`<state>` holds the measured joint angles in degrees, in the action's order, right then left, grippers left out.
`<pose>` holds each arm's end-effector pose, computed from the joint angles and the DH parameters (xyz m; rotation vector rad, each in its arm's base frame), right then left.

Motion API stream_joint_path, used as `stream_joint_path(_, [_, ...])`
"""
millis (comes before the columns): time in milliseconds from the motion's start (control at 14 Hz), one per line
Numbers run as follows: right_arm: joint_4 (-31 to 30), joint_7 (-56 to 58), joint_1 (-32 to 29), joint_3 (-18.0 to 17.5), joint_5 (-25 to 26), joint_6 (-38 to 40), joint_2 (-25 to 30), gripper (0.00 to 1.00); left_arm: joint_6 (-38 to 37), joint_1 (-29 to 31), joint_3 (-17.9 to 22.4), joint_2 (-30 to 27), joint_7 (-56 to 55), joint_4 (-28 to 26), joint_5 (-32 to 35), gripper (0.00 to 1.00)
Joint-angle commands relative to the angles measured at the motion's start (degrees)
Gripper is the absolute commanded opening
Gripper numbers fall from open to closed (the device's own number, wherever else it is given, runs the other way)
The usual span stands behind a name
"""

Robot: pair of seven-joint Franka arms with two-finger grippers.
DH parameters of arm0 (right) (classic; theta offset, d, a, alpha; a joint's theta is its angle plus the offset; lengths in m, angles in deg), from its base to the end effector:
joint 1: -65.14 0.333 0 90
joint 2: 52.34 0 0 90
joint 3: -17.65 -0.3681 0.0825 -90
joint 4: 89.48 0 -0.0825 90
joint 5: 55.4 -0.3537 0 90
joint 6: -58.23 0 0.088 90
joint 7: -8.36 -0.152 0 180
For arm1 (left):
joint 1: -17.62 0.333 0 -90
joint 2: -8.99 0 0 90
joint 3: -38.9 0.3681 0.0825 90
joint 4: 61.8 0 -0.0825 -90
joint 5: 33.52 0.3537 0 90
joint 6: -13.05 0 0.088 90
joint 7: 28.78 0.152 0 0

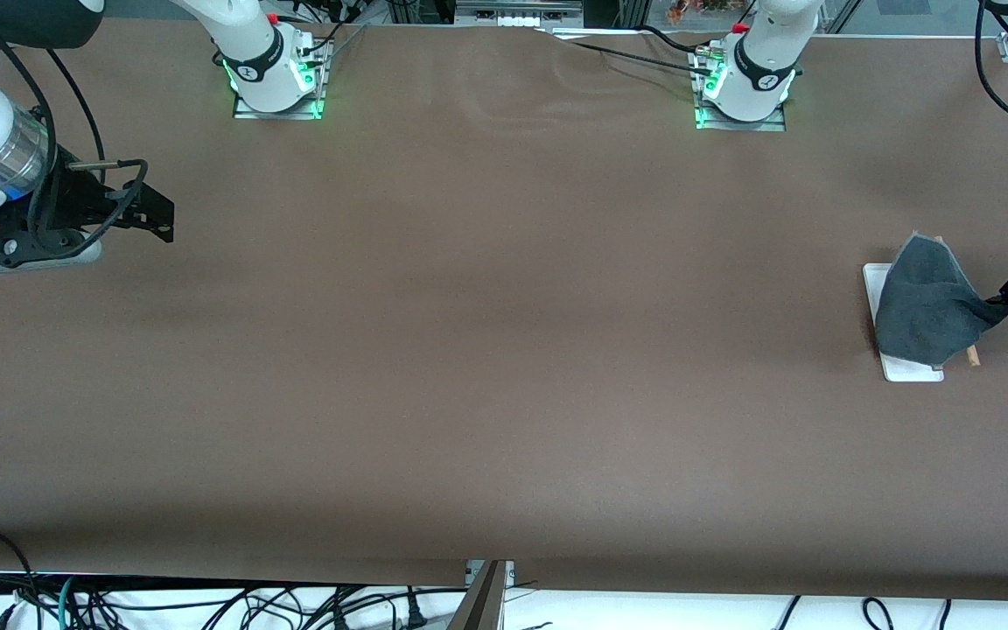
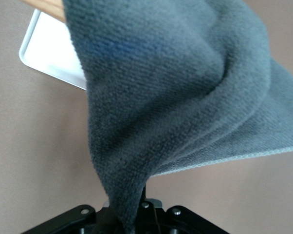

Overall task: Pass towel and hang on rack
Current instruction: 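Open the left gripper to release the towel onto the rack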

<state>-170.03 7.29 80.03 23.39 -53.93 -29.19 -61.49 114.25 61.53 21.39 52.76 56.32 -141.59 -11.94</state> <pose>0.5674 0.0926 0.6128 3.0885 0.2186 -0.0544 0.5695 0.3821 0.2562 2.4501 -1.5385 -0.4456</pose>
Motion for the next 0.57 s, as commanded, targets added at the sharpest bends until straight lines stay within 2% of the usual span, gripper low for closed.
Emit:
stream_joint_path(0, [0.3,-0.08,-0.13,-0.11,0.9,0.93,0.53,1.0,0.41,0.56,-0.51,0.35,1.82,0.86,0.39,1.0])
stream_joint_path(500, [0.3,-0.08,-0.13,-0.11,0.9,0.93,0.53,1.0,-0.03,1.0,-0.94,-0.96,2.97,1.48,0.3,1.0])
